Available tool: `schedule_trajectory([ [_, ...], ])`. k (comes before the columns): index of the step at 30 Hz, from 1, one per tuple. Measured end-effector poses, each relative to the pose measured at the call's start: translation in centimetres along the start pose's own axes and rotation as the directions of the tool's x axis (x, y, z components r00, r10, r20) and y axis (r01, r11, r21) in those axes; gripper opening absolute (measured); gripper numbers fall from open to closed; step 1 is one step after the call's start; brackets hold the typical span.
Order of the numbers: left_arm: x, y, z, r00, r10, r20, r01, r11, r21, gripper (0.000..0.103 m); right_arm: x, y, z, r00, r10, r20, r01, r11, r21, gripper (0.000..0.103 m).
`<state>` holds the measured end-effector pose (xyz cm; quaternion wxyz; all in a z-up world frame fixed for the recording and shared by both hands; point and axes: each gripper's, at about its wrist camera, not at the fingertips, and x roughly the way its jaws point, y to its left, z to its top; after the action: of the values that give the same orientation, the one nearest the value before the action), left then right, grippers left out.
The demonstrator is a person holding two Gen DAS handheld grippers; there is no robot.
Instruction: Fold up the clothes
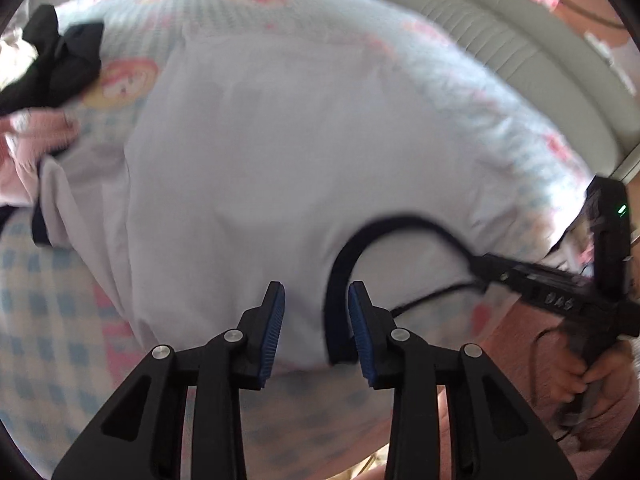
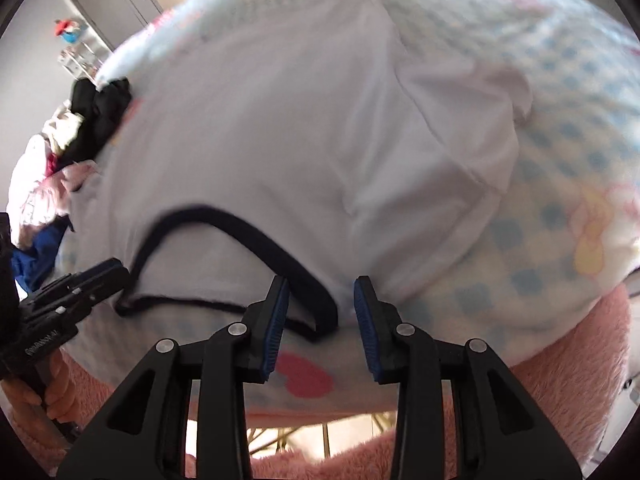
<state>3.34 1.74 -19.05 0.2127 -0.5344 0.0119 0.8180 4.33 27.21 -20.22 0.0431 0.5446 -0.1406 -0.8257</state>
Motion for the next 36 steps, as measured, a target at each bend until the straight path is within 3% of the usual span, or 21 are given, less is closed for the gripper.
schedule_trajectory([
  [3, 0.1, -0.4, -0.1, 1.0, -0.011, -0.009, 0.011, 1.0, 0.01, 0.035, -1.3, -1.0, -0.4, 1.0, 0.029, 0.009, -0.029, 0.999, 0.015, 0.034],
  [7, -1.4, -1.3, 1.1, 1.0, -0.001, 0.007, 0.001, 0.997, 0.073, 0.035, -4.5, -4.2, 1.1, 0.992, 0.069, 0.105, -0.082, 0.988, 0.131, 0.034],
  [14, 0.2, -7.5, 7.5, 0.986, -0.16, 0.045, 0.149, 0.971, 0.188, 0.035, -7.4, -8.8, 3.8, 0.971, -0.036, 0.235, -0.022, 0.971, 0.238, 0.034],
  [19, 3.0, -12.9, 9.2, 0.979, -0.204, -0.004, 0.198, 0.947, 0.254, 0.035, -6.1, -9.9, 5.8, 0.978, 0.051, 0.202, -0.104, 0.96, 0.259, 0.034],
  [22, 3.7, -14.5, 9.2, 0.972, -0.232, -0.037, 0.234, 0.94, 0.247, 0.035, -4.6, -9.9, 5.8, 0.99, 0.081, 0.117, -0.104, 0.974, 0.202, 0.034],
  [26, 4.8, -15.7, 9.8, 0.964, -0.259, -0.058, 0.265, 0.94, 0.214, 0.035, -2.4, -9.5, 4.1, 0.999, 0.014, 0.038, -0.021, 0.983, 0.182, 0.033],
  [29, 5.3, -15.6, 9.7, 0.961, -0.268, -0.062, 0.275, 0.939, 0.206, 0.035, -2.7, -10.3, 3.2, 0.998, -0.055, 0.037, 0.047, 0.979, 0.201, 0.023],
  [31, 5.9, -15.5, 9.4, 0.96, -0.271, -0.071, 0.28, 0.94, 0.195, 0.035, -3.3, -10.6, 2.9, 0.996, -0.081, 0.046, 0.07, 0.977, 0.2, 0.024],
  [34, 7.3, -15.3, 8.7, 0.954, -0.281, -0.106, 0.295, 0.941, 0.166, 0.035, -5.2, -10.4, 3.0, 0.992, 0.038, 0.124, -0.063, 0.976, 0.208, 0.041],
  [36, 7.7, -15.5, 8.2, 0.954, -0.279, -0.11, 0.295, 0.941, 0.164, 0.035, -5.1, -9.7, 3.5, 0.985, 0.11, 0.135, -0.134, 0.975, 0.177, 0.045],
])
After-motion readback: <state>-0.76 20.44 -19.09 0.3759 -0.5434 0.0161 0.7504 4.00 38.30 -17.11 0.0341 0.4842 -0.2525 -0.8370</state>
